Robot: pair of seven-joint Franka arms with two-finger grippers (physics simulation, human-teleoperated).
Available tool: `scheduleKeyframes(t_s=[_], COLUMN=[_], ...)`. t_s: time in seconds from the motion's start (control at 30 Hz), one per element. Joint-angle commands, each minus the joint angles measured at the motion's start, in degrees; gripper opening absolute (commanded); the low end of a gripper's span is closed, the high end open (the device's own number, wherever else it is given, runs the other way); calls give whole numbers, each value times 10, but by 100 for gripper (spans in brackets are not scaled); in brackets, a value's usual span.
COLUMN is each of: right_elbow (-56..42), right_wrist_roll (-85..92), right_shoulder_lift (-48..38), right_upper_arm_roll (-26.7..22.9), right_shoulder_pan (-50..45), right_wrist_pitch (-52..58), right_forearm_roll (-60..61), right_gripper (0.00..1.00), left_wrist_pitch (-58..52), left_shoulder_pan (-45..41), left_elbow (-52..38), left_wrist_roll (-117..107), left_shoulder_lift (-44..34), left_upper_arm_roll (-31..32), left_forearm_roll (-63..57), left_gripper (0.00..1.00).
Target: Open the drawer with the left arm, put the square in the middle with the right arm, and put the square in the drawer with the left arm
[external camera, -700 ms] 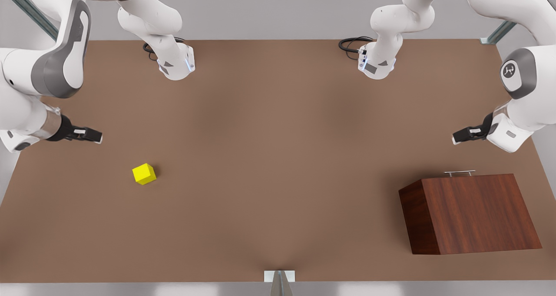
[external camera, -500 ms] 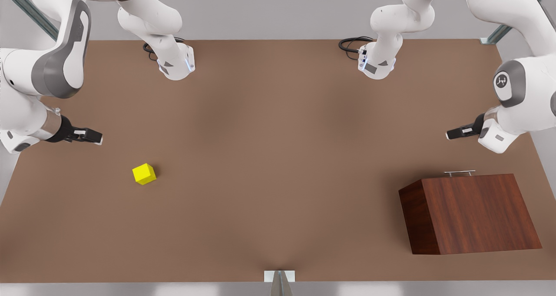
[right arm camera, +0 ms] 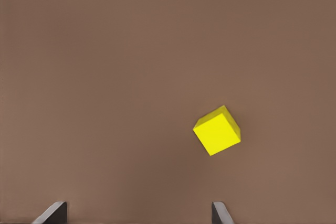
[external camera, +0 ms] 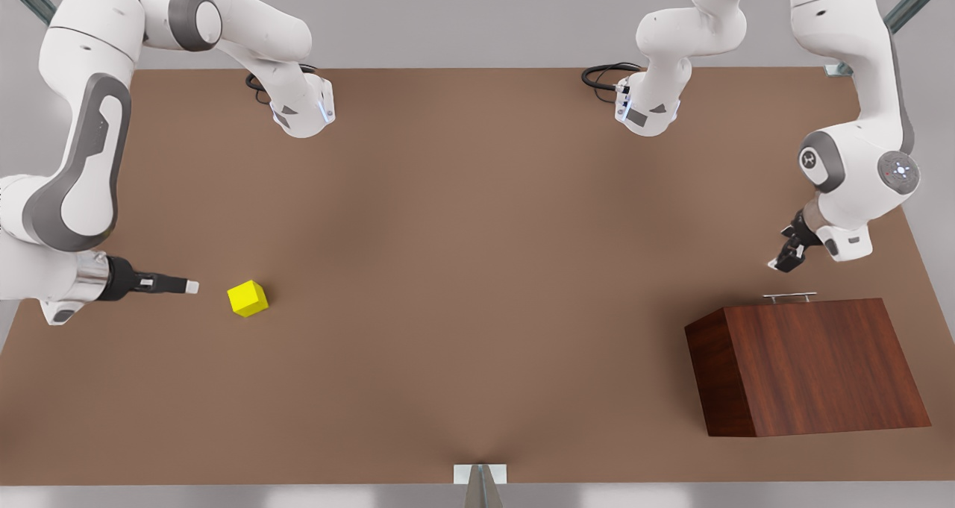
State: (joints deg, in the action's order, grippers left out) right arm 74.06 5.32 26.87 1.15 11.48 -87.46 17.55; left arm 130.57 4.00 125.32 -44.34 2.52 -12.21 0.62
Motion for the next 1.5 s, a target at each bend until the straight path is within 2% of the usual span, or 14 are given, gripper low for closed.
scheduleKeyframes(t_s=[0.0,0.03,0.07,0.1,0.2,0.23,0.5,0.7,0.87,1.0,1.1,1.47], right_elbow=[-3,-5,-1,-3,2,5,27,115,150,178,218,248], right_wrist_roll=[131,126,58,-24,-11,-12,11,95,116,211,297,345], right_shoulder_lift=[5,5,7,5,21,24,51,24,20,20,20,28], right_upper_arm_roll=[2,0,0,3,3,4,1,3,3,3,3,3], right_shoulder_pan=[-1,-21,-32,-50,-100,-137,-141,-149,-133,-131,-119,-85], right_wrist_pitch=[-29,-29,-69,-61,-81,-102,-135,-211,-224,-264,-344,-353], right_forearm_roll=[19,13,-26,-69,-153,-219,-231,-248,-248,-252,-251,-244], right_gripper=[100,100,100,100,100,100,100,100,100,100,100,100], left_wrist_pitch=[157,196,252,269,322,338,363,367,363,369,375,396], left_shoulder_pan=[-1,-1,-1,-1,-1,-1,-1,-1,-1,-1,-1,1], left_elbow=[21,44,66,70,90,92,105,110,121,121,120,117], left_wrist_roll=[-478,-487,-490,-490,-490,-489,-489,-482,-480,-481,-481,-480], left_shoulder_lift=[-3,-6,-8,-8,-8,-8,6,16,17,21,32,48], left_upper_arm_roll=[-5,-5,-6,-8,-10,-15,-16,-16,-16,-16,-16,-24], left_forearm_roll=[-2,-2,-2,-2,-2,-2,-14,-23,-34,-35,-38,-59], left_gripper=[100,100,100,100,100,100,100,100,100,100,100,97])
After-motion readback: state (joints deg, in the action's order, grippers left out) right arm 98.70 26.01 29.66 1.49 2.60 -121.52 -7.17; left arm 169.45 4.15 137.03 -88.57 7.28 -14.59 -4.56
